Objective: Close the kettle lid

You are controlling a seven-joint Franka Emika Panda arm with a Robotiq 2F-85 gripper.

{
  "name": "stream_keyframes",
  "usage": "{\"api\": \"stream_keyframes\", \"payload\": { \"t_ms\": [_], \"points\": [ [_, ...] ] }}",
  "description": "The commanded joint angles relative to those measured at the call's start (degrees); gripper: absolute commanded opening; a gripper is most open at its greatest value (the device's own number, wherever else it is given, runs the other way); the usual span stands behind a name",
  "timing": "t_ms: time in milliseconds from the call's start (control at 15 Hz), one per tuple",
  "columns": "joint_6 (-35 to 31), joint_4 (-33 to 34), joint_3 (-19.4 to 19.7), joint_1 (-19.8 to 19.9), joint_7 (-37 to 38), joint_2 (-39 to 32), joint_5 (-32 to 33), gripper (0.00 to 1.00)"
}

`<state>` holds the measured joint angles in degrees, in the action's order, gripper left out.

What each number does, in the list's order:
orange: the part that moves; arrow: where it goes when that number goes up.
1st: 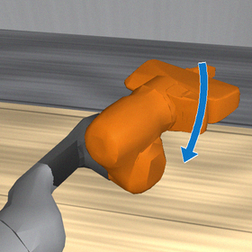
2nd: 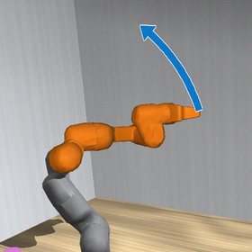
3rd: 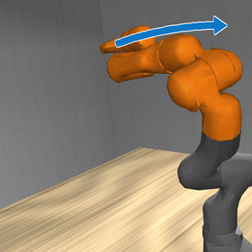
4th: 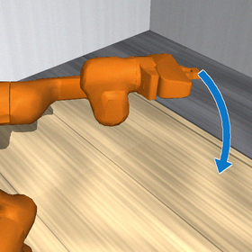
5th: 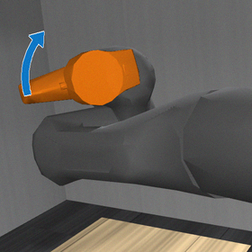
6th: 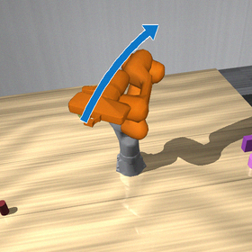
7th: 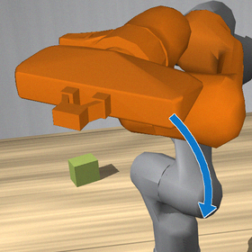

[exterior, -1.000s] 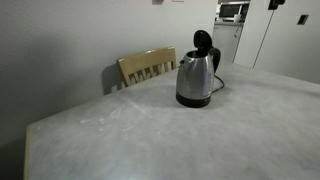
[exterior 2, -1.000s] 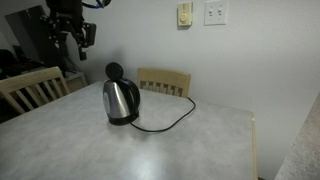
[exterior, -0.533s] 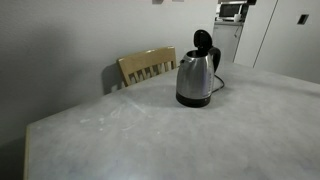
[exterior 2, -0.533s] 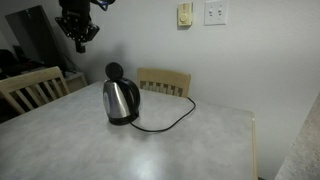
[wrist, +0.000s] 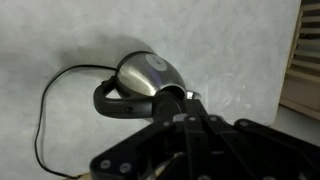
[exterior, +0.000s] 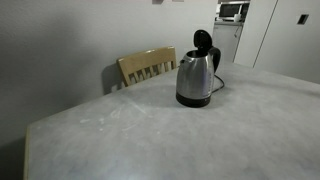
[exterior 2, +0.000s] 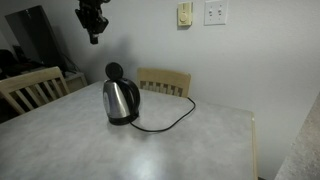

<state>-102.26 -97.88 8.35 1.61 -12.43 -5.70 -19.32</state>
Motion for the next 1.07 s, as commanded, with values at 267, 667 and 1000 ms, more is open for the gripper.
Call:
{"api": "stream_keyframes", "payload": {
  "t_ms": [267,667,1000],
  "points": [
    [1.12,7.76,-2.38,-0.27,17.22,-9.65,13.21,0.00],
    [5.02,13.07,-4.75,-0.81,18.64,-15.21,17.06,0.00],
    [6.52,16.93,-6.76,-1.32,16.89,-18.59,16.81,0.00]
  ]
}}
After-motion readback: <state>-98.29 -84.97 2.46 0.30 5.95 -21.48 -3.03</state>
